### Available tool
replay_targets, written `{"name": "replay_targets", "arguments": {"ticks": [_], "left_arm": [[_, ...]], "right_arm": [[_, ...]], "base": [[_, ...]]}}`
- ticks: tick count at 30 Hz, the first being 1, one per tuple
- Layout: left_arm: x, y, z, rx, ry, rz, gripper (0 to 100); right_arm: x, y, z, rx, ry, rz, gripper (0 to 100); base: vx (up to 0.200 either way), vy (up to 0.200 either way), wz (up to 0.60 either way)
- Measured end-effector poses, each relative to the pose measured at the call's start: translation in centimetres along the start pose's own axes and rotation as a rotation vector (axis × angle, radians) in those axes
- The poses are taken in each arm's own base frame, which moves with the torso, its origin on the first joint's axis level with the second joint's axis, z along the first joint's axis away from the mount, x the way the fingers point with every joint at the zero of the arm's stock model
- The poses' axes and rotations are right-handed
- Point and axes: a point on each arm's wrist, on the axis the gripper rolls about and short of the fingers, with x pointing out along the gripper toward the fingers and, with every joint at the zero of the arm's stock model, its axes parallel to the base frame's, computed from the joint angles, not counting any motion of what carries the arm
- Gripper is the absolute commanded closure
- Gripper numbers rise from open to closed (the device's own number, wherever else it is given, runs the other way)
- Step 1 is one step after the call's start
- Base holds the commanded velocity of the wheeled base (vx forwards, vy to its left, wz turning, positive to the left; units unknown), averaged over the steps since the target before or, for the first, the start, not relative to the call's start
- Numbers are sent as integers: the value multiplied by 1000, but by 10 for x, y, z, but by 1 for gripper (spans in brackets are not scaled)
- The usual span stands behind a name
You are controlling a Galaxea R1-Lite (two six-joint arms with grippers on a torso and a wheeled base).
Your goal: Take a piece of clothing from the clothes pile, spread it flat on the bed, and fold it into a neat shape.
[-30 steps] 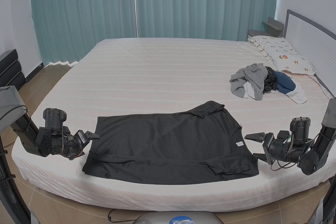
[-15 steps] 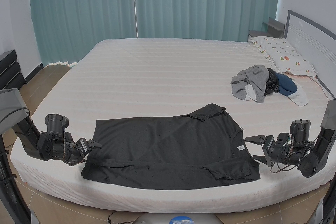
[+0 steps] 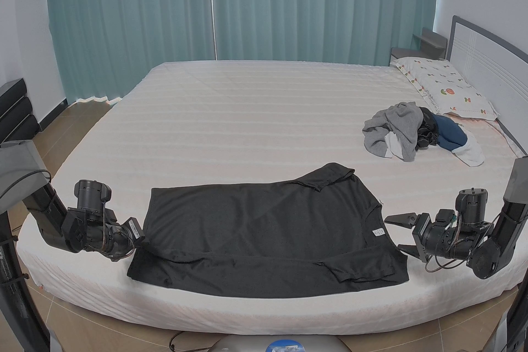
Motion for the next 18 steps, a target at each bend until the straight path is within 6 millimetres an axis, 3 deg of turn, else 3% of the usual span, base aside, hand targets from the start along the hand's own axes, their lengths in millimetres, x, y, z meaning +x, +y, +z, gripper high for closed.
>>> {"name": "replay_targets", "arguments": {"ticks": [8,18], "left_arm": [[5,3,14,-103,-37,-3,100],[12,5,13,-107,-22,7,100]], "right_arm": [[3,-1,-1,-12,-21,-1,0],[4,-4,-6,-13,-11,-12,0]], "base": [[0,0,0],[0,0,0]]}}
